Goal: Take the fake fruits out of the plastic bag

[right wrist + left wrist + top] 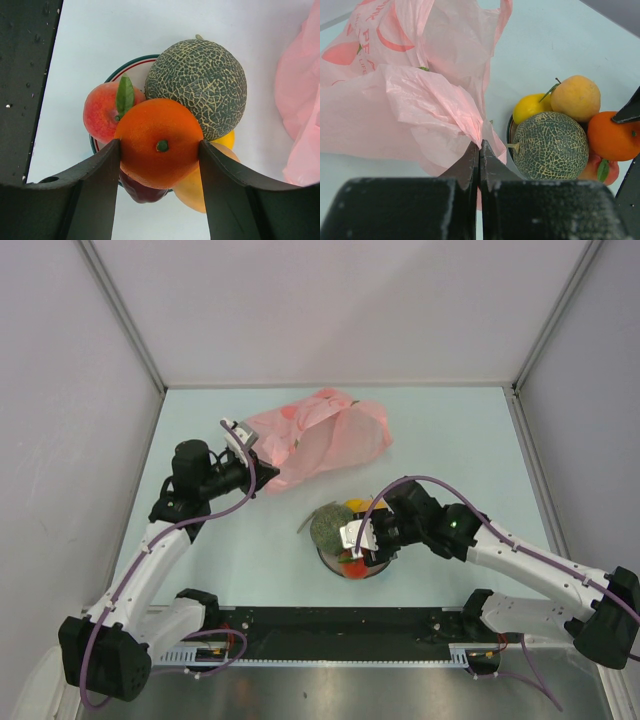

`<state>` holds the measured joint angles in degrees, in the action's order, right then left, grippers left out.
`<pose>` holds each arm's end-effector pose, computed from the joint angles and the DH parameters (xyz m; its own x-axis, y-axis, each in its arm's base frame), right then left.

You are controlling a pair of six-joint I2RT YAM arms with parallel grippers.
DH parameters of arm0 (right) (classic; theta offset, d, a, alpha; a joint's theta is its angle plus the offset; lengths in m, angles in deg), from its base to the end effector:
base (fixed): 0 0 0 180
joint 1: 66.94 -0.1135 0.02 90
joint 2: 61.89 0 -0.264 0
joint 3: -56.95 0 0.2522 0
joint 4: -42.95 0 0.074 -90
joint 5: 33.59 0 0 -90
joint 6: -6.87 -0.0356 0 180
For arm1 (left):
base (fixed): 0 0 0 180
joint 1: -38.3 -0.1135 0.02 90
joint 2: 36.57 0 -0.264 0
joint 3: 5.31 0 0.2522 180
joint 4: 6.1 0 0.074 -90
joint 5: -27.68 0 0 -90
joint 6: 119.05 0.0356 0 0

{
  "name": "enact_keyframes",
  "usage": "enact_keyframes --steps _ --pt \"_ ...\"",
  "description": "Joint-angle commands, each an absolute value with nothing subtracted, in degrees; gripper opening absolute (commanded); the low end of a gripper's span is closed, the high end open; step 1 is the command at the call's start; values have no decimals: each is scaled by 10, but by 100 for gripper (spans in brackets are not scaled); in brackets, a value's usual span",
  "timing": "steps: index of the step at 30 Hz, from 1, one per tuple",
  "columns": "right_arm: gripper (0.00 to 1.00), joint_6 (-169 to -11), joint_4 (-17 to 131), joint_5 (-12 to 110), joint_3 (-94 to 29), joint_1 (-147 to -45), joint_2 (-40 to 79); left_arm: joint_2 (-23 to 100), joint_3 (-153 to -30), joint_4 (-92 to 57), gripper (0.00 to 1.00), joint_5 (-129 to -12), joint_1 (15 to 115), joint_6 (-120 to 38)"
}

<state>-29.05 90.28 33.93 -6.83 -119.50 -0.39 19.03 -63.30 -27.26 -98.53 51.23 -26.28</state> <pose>0.1239 0.1842 0.2799 0.4747 -0.6109 -0.6336 -0.8752 -0.2514 -0.4134 0.2098 -0.0697 0.3088 -0.2782 0.1039 -0.9549 0.7400 0.6570 -0.1441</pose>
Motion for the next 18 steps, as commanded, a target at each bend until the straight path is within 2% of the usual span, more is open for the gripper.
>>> enact_keyframes --steps 1,3,4,9,10,11,13,14,18 --pt "39 -296 873 324 -66 -1191 -13 185 -629 -257 1 -997 508 -275" --pt "44 -295 873 322 -66 -1190 -12 185 -629 -257 1 -996 507 -274" --pt "50 -294 875 320 -67 -1189 -12 185 -628 -255 1 -996 507 -275" --pt "64 -293 877 319 -66 -1187 -12 185 -624 -252 1 -998 507 -276" --pt "72 -294 879 320 -67 -1187 -12 185 -622 -251 1 -998 508 -276" --pt "73 -294 879 321 -67 -1187 -12 184 -622 -251 1 -998 508 -277" --pt "87 -295 880 322 -67 -1188 -12 185 -622 -251 1 -998 507 -276" --pt "99 -294 881 322 -66 -1187 -12 184 -622 -251 1 -998 507 -276" --pt "100 -293 882 322 -66 -1187 -13 185 -622 -250 1 -998 508 -276"
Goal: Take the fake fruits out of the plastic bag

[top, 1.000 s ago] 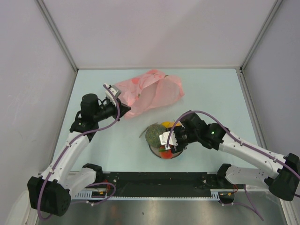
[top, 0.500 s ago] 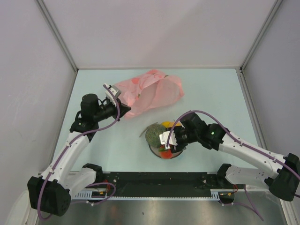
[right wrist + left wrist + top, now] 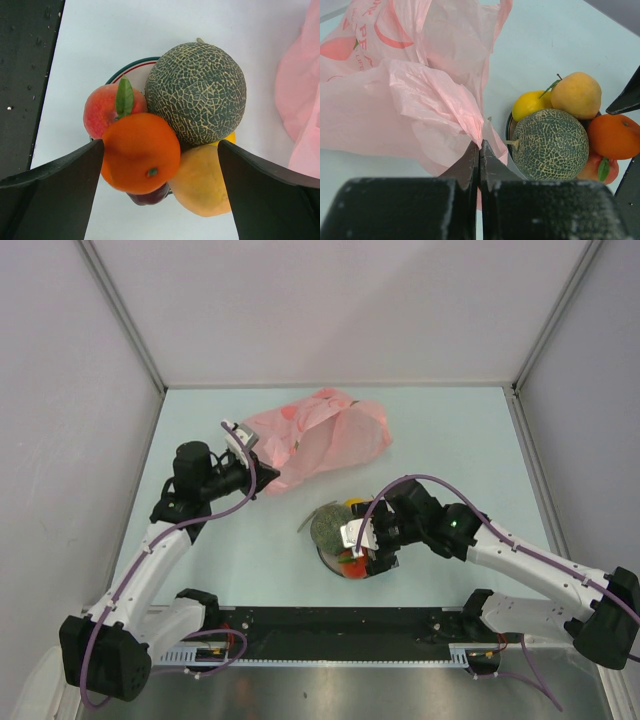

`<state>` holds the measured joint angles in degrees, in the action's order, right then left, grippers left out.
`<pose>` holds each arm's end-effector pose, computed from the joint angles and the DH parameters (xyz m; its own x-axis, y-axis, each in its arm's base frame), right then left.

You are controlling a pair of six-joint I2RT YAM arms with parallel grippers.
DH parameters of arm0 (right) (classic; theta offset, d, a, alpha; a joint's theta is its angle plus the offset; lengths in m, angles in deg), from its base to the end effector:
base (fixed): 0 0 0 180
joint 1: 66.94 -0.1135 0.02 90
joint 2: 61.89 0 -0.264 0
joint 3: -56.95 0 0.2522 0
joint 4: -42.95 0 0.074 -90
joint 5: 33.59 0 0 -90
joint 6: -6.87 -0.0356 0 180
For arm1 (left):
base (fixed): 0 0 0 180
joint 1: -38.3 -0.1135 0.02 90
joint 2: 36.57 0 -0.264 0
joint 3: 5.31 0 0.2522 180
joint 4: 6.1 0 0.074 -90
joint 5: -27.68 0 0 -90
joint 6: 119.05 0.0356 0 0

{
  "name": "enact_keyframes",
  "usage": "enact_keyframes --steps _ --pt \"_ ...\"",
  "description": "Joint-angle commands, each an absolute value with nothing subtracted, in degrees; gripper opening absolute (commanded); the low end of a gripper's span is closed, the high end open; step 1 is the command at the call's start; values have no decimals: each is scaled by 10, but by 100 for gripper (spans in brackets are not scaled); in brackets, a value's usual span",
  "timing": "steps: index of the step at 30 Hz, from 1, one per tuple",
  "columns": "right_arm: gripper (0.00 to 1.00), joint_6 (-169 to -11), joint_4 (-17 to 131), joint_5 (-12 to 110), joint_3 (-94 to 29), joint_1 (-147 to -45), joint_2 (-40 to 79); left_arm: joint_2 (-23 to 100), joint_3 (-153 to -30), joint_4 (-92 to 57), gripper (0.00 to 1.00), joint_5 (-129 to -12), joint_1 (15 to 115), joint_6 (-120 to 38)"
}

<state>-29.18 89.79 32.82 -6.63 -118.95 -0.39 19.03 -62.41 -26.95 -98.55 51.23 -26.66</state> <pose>0.1253 0.1836 0.2796 0.4703 -0.6016 -0.6457 -0.8784 -0.2485 -0.4083 0.2096 -0.0697 0.3039 -0.2925 0.1017 -0.9509 0.7368 0.6578 -0.1563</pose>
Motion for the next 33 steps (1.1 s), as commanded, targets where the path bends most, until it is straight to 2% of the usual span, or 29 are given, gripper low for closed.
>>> enact_keyframes --steps 1,12,19,23,25,26,27,28,29,30,31,33 --pt "100 -294 881 322 -66 -1186 -12 185 -622 -250 1 -999 507 -276" --pt "100 -294 882 331 -63 -1186 -19 185 -623 -252 1 -1000 507 -277" --pt "100 -310 880 320 -63 -1186 -65 187 -623 -255 1 -1000 507 -276" --pt "100 -428 778 385 -67 -1176 -91 192 -627 -255 1 -999 507 -276" --pt "100 -553 702 451 -82 -1115 -85 195 -634 -256 1 -995 508 -271" --pt "100 -604 682 464 -89 -1080 -78 197 -637 -257 6 -990 507 -269" --pt "100 -649 658 479 -105 -1046 -64 201 -649 -263 29 -984 507 -266" --pt "99 -724 652 481 -112 -964 -55 203 -657 -265 43 -982 508 -263" --pt "100 -750 652 482 -118 -930 -45 204 -666 -271 66 -970 508 -254" --pt "100 -771 665 485 -136 -892 -19 208 -685 -279 99 -964 507 -248" --pt "100 -812 678 483 -144 -830 -7 210 -696 -287 100 -957 506 -241" --pt "99 -843 713 468 -164 -769 28 215 -733 -313 100 -925 505 -220"
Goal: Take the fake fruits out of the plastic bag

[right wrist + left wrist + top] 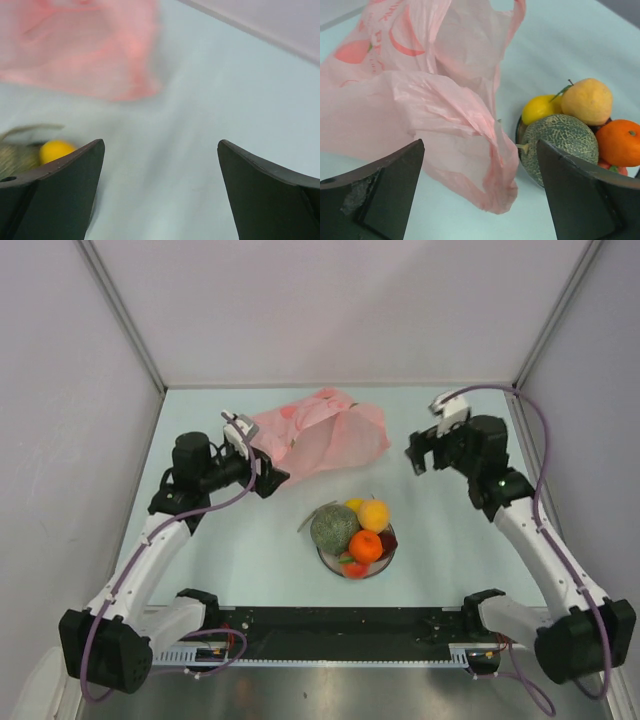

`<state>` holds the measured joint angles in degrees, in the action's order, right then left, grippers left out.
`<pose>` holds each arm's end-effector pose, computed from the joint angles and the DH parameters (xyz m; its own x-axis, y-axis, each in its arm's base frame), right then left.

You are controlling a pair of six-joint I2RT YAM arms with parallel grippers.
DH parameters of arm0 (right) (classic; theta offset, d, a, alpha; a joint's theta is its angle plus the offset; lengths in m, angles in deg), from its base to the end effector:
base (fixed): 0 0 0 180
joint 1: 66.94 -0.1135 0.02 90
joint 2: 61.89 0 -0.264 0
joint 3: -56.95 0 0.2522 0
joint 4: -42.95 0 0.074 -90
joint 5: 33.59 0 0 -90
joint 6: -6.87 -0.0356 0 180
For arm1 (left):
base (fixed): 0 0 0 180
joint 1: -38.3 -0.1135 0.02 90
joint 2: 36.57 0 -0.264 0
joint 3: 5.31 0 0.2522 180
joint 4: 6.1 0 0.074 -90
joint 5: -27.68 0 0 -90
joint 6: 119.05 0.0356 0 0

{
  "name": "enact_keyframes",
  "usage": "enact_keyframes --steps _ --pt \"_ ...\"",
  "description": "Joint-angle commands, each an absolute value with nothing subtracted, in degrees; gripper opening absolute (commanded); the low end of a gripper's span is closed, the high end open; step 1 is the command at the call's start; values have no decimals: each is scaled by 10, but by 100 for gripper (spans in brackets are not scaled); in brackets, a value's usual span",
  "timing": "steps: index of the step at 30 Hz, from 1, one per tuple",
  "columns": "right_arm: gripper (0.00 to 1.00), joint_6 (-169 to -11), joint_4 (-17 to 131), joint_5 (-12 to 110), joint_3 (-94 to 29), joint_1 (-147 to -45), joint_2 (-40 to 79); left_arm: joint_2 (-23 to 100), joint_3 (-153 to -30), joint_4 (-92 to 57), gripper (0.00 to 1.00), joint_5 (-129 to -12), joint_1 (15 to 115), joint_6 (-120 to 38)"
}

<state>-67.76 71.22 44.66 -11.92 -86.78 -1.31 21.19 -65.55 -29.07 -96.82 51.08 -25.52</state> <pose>0.2254 0.0890 0.3426 -0.1741 -0.3387 -0.9246 -0.5792 0.7946 -0.1820 0.2178 -0.0701 0.3115 -0.2976 0.1195 -0.9472 0.7194 0.6803 -0.1402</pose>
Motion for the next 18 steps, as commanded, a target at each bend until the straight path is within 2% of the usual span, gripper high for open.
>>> enact_keyframes --steps 1,5,10,15,18 --pt "100 -871 723 501 -169 -736 38 218 -745 -324 100 -911 504 -213" --pt "100 -916 806 646 -188 -719 68 205 -789 -350 100 -835 487 -192" --pt "100 -936 839 652 -182 -693 45 142 -781 -334 100 -803 454 -217" --pt "99 -920 845 641 -182 -699 28 134 -802 -378 100 -712 429 -232" --pt "100 -925 850 638 -180 -696 31 115 -763 -359 100 -665 422 -247"
